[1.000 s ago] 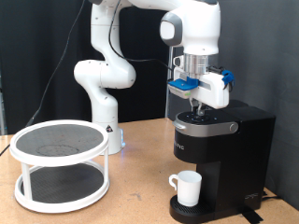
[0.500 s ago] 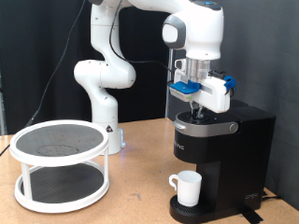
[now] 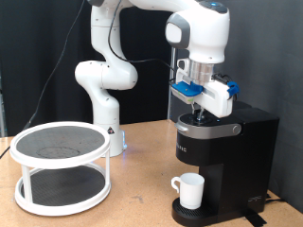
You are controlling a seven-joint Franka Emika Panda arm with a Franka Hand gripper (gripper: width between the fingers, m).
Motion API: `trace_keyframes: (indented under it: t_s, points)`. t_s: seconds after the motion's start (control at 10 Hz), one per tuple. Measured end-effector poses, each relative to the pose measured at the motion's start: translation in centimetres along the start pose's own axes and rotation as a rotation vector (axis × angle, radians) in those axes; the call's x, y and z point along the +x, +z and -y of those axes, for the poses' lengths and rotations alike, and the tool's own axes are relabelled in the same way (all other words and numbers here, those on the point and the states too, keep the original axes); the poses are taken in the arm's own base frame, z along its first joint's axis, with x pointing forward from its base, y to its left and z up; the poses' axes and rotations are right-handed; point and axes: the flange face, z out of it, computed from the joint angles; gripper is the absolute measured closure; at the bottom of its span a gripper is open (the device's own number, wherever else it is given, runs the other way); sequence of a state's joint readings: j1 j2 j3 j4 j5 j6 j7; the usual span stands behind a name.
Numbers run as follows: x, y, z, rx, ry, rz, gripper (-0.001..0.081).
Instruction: Make a cup of coffee with the keurig machine
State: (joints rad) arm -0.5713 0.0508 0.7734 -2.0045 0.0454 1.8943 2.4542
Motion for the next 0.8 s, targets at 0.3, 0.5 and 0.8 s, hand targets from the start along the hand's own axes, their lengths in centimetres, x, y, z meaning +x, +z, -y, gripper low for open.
trace_keyframes:
  t_s: [0.3, 0.5, 0.8]
  points:
    - [-0.11, -0.04, 0.28, -0.008, -0.007, 0.001, 0.0806]
    - [-0.15, -0.05, 0.32, 0.007, -0.040, 0.005, 0.0806]
    - [-0.12, -0.02, -0.04, 0.080, -0.056, 0.046, 0.0806]
